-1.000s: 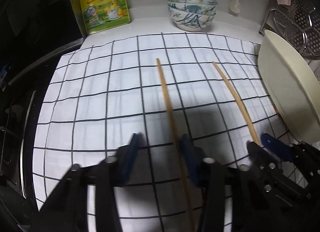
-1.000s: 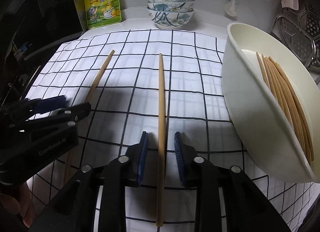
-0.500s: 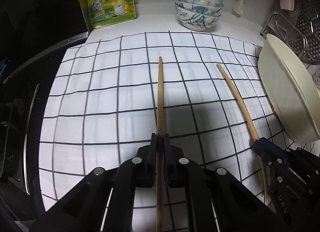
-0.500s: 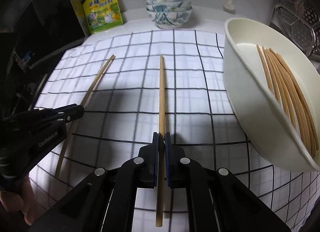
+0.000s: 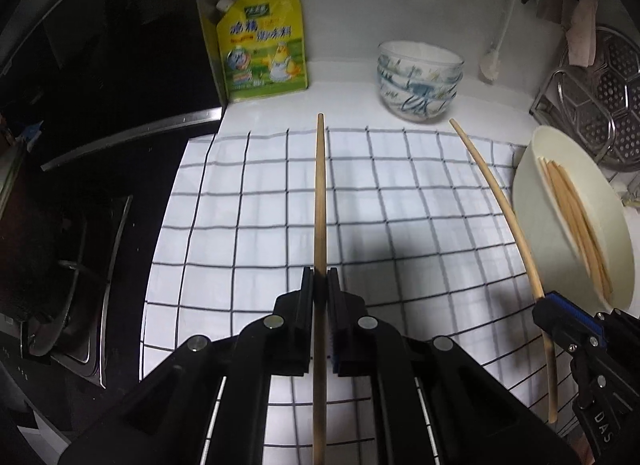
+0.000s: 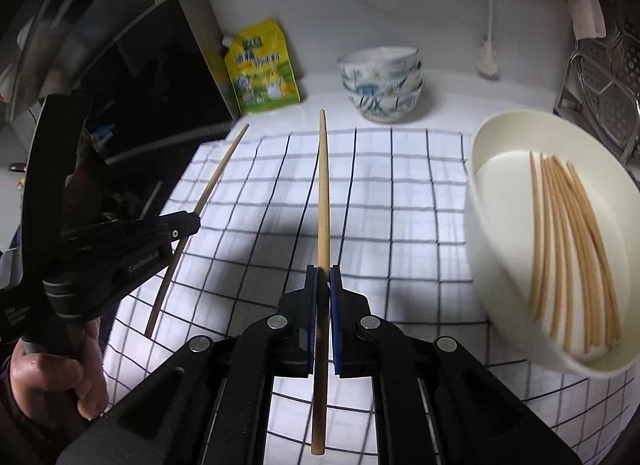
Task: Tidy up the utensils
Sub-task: 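Carry both held chopsticks over the basin, then open both tools to drop the chopsticks into the basin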
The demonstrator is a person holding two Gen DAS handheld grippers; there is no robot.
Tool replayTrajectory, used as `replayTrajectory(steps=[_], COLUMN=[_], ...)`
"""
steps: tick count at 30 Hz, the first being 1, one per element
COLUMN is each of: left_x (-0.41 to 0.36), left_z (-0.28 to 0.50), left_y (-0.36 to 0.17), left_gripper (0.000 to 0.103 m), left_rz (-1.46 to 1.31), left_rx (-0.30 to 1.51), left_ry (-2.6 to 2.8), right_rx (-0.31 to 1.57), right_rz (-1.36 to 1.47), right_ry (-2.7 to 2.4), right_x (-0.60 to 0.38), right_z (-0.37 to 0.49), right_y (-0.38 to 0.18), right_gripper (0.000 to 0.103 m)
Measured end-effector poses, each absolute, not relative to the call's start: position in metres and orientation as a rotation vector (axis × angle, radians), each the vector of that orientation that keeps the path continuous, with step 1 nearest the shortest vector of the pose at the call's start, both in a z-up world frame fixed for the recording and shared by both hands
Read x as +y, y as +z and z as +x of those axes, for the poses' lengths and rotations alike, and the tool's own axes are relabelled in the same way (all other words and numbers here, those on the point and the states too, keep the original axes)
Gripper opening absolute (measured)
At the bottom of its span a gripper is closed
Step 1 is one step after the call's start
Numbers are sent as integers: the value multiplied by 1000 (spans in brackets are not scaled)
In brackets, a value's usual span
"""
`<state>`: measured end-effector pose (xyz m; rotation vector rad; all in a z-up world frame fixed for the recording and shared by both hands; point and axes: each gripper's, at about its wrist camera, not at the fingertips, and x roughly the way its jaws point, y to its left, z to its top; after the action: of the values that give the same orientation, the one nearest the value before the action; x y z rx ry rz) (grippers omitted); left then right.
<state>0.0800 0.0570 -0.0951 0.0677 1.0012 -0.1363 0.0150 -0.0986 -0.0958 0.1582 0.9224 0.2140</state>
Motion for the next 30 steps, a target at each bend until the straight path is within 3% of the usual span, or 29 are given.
replayTrajectory(steps=[15, 22, 30], left_x=[-109, -194, -230], left_z=[92, 102, 105], left_y=[-38, -54, -81], left_gripper=[7, 7, 8], left_rz=[85, 128, 161], left_rx=[910, 941, 995], left_ry=[-341, -409, -391], right_rx=[848, 892, 958], right_rz=[226, 251, 276], right_ry=[17, -28, 0], right_x=[-270, -330, -351], right_z=[29, 33, 34], right_y=[-71, -93, -120], right_gripper=[6, 6, 6])
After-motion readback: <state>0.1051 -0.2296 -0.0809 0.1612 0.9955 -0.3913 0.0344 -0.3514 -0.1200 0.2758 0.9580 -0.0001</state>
